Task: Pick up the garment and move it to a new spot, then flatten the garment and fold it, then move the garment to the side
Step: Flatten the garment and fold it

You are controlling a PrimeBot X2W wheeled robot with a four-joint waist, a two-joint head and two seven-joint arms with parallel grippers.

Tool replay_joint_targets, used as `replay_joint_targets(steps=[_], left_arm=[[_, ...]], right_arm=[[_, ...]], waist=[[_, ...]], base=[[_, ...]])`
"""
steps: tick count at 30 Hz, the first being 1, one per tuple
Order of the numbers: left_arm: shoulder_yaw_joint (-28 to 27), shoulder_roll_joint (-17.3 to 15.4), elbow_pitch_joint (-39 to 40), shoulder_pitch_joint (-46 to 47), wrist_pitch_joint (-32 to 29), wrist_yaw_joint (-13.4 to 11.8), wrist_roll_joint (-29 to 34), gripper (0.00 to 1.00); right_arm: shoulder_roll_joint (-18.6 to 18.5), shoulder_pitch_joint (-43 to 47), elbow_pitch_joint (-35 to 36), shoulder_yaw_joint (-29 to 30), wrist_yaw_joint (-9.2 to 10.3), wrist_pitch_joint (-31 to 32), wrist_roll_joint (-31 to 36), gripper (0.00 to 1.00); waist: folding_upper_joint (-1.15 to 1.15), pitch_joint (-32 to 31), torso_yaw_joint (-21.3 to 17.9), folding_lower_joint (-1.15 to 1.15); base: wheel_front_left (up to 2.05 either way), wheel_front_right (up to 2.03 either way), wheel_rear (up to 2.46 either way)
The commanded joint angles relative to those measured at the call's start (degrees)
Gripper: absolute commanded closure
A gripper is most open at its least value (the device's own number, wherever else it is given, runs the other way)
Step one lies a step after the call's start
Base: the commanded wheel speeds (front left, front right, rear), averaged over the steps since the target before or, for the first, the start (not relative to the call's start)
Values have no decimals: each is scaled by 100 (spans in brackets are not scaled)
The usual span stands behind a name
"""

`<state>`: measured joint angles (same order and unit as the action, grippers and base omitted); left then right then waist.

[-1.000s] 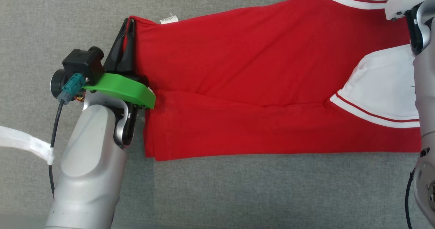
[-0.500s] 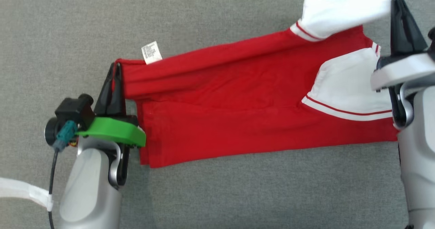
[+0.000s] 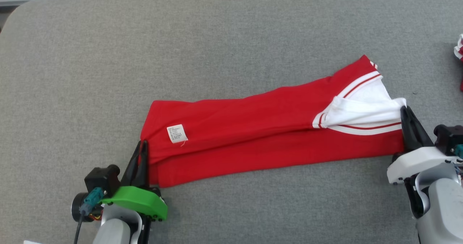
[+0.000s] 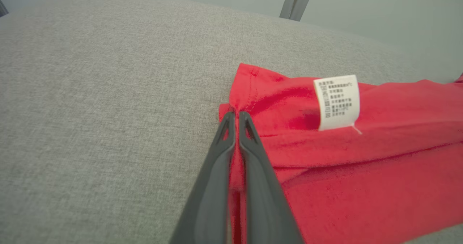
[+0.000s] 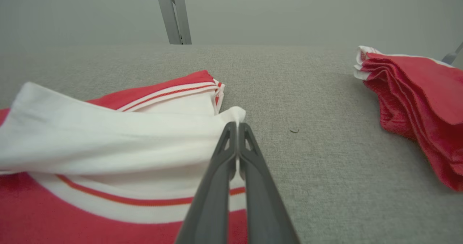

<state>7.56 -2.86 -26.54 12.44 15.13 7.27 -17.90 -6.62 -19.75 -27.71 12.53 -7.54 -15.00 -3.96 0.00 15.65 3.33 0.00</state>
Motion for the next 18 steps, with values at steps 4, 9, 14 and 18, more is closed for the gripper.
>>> replay_joint_targets(steps=[4,9,14,18], left_arm=[[67,-23,161,-265,-2,-202,-146,0],[76,-20,466,-351,-2,-319,-54,0],[77,-20,569,-281,-2,-318,-14,0],[142,-19,537,-189,-2,-324,-67,0]], right_arm=[[41,69,-114,197,12,-23,32,0],[-18,-251,183,173,12,-22,67,0],[-142,-665,-201,-67,12,43,121,0],[-376,-936,-910,-179,12,405,281,0]], waist=[[0,-36,44,0],[0,19,158,0],[0,48,306,0],[0,35,417,0]], base=[[0,0,0],[0,0,0],[0,0,0],[0,0,0]])
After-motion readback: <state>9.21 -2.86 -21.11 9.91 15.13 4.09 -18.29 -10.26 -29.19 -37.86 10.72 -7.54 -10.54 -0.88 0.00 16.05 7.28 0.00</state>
